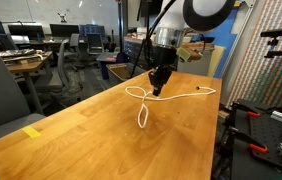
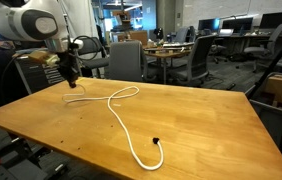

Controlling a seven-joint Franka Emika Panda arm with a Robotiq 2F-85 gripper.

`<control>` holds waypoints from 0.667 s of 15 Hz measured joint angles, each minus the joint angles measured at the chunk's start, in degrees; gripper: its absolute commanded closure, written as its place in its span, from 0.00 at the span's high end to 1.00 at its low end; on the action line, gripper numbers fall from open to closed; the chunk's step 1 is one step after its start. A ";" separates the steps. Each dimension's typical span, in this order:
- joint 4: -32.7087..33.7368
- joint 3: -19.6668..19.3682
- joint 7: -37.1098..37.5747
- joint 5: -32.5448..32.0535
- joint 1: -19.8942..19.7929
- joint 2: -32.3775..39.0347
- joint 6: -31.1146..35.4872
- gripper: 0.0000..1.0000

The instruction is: Tie the knot using the rope

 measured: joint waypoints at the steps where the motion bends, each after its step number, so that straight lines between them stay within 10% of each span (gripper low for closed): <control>1: 1.07 -1.92 0.05 -2.30 -0.89 1.66 0.62 0.04; 10: 15.57 -10.63 4.72 -8.89 1.80 13.46 8.98 0.04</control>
